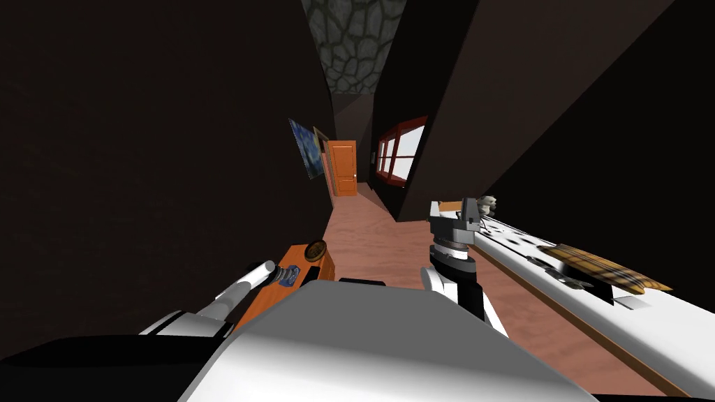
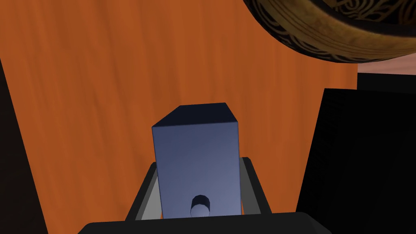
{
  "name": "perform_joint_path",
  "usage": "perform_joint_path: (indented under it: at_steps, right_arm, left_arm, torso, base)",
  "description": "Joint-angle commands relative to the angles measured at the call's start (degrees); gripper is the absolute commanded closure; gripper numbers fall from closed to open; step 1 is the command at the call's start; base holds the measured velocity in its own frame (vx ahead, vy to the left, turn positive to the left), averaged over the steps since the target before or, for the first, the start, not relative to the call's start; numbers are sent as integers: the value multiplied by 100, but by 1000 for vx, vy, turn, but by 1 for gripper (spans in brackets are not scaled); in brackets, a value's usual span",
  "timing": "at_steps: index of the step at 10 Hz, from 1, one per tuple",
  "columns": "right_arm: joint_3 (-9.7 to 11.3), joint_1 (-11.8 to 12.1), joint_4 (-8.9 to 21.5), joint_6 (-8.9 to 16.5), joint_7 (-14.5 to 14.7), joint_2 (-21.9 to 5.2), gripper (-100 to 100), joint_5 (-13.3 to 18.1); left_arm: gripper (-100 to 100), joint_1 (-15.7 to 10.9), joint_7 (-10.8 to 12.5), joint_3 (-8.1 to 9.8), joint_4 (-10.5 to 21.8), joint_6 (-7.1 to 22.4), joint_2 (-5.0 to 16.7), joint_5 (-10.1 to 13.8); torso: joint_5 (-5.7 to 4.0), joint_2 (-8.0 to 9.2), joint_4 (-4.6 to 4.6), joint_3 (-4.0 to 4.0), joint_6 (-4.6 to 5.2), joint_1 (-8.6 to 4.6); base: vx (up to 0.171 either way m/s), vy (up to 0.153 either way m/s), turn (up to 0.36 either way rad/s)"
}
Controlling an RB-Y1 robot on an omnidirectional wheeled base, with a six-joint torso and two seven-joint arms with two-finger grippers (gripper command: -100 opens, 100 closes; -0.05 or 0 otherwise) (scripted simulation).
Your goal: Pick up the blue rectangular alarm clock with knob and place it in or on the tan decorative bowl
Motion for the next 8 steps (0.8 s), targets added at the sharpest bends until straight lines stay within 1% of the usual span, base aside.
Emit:
perform_joint_path:
  at_steps: [1, 2, 3, 5, 6, 7, 8]
  right_arm:
    - [0, 0, 0, 0, 0, 0, 0, 0]
    - [0, 0, 0, 0, 0, 0, 0, 0]
    - [-1, 1, 0, 0, 0, 0, 0, 0]
    - [0, 1, 0, 0, 0, 0, 0, 0]
    - [0, 2, 0, 0, 0, 0, 0, 0]
    - [0, 0, 0, 0, 0, 0, 0, 0]
    - [0, 0, 0, 0, 0, 0, 0, 0]
  left_arm:
    - [0, 0, 0, 0, 0, 0, 0, 0]
    - [100, 111, -3, -17, -186, 59, 95, 53]
    - [100, 191, -57, -31, -309, 113, 179, 129]
    - [100, 351, -167, -59, -555, 221, 345, 282]
    - [100, 335, -103, -48, -508, 176, 300, 227]
    - [0, 346, -115, -47, -521, 188, 308, 238]
    - [100, 266, -138, -52, -699, 294, 497, 463]
  torso:
    - [0, 0, 0, 0, 0, 0]
    - [0, 0, 0, 0, 0, 0]
    - [-4, -5, -3, -3, -13, 0]
    - [-6, -25, -4, -13, -5, -16]
    - [-7, -35, -6, -19, -2, -24]
    - [-5, -24, -4, -14, 5, -16]
    - [-4, -10, -1, -6, 3, -8]
  base:
    - [0, 0, 0]
    - [32, 0, 187]
    - [73, -23, 246]
    - [102, -48, 151]
    - [52, -30, 38]
    - [8, -6, -5]
    - [-22, -23, 81]
